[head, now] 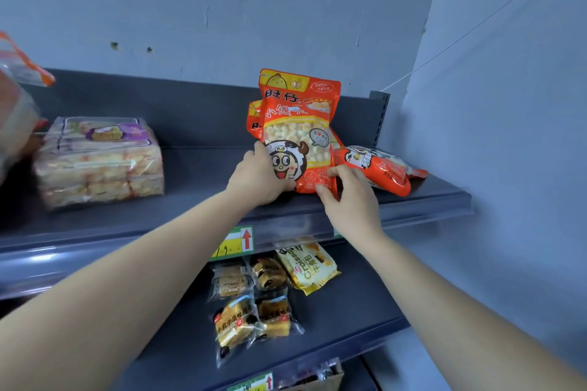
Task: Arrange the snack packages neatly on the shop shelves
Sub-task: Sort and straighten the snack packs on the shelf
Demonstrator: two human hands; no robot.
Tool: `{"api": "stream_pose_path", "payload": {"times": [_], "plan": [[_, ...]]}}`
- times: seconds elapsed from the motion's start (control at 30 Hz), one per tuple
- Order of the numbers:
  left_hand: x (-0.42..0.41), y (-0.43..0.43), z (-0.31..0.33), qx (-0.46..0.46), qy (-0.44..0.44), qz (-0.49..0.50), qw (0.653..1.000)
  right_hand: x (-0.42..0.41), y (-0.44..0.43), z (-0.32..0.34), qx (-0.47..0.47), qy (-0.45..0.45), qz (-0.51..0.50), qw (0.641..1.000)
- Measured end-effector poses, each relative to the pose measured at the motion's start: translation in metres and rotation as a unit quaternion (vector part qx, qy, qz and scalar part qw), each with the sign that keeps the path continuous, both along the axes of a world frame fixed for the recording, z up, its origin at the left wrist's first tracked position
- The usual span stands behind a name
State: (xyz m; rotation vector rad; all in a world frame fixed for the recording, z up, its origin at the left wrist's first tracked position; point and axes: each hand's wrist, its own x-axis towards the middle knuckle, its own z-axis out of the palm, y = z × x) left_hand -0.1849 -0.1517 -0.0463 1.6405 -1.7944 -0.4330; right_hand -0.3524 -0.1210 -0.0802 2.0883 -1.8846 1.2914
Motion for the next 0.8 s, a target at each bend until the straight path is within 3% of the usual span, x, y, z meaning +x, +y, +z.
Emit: {"api": "stream_pose_path", "payload": {"times": [0.1,0.27,0.47,0.67,0.8], "plan": [[-0.002,0.016,-0.002,-0.024,-0.048,0.025,0.998,-0.005,0.015,-0.013,-0.066,-0.017,-0.009,0.998],[-0.017,0.057,-0.011,-0.183,-0.139,0.010,0.973,-0.011,0.035,-0.030,-0.130,-0.005,-0.020,0.991],[-0.031,0.082,-0.055,-0.335,-0.156,-0.172,0.913,-0.020,0.058,-0.053,-0.121,0.003,-0.033,0.992],[-0.027,0.087,-0.125,-0.307,-0.238,-0.236,0.891,-0.033,0.078,-0.092,-0.024,0.012,-0.062,0.998],[-0.018,0.081,-0.165,-0.204,-0.322,-0.223,0.897,-0.041,0.080,-0.129,0.087,0.026,-0.083,0.992]]}}
